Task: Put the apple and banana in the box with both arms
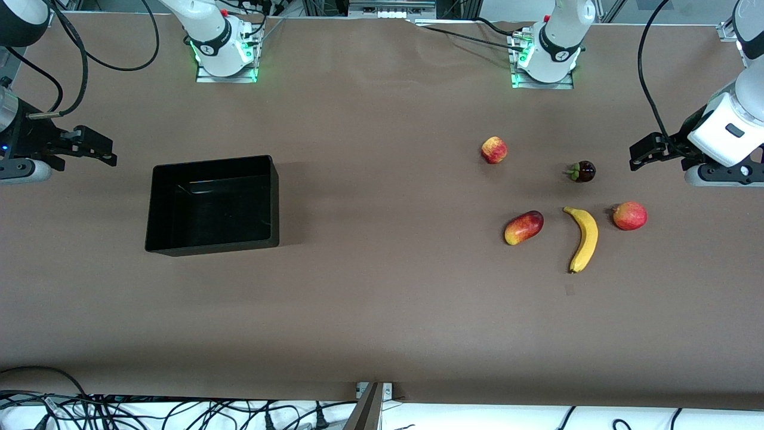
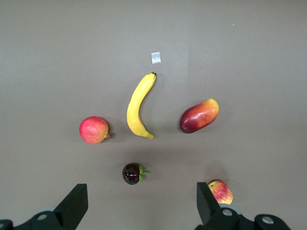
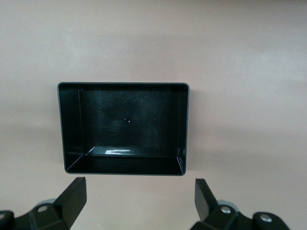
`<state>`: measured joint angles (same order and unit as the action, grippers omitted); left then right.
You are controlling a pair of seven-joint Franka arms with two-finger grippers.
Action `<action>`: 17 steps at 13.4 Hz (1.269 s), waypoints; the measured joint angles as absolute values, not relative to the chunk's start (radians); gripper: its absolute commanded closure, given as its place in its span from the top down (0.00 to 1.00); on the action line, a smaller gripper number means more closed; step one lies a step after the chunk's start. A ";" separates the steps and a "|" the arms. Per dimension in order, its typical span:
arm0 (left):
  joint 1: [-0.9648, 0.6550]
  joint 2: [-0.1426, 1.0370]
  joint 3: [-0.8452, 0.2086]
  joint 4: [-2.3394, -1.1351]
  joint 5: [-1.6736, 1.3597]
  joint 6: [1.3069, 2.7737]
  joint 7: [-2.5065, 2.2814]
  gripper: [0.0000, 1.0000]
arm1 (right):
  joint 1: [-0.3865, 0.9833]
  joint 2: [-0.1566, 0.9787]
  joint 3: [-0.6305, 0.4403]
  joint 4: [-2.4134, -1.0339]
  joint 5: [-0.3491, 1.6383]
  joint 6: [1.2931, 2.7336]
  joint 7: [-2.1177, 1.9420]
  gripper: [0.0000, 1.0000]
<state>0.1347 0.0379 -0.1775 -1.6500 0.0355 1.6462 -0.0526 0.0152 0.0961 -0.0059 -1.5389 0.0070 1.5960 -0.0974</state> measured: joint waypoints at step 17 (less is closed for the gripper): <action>0.133 0.087 -0.185 -1.644 0.036 1.534 0.040 1.00 | 0.018 0.096 -0.004 -1.536 0.007 1.599 -0.097 1.00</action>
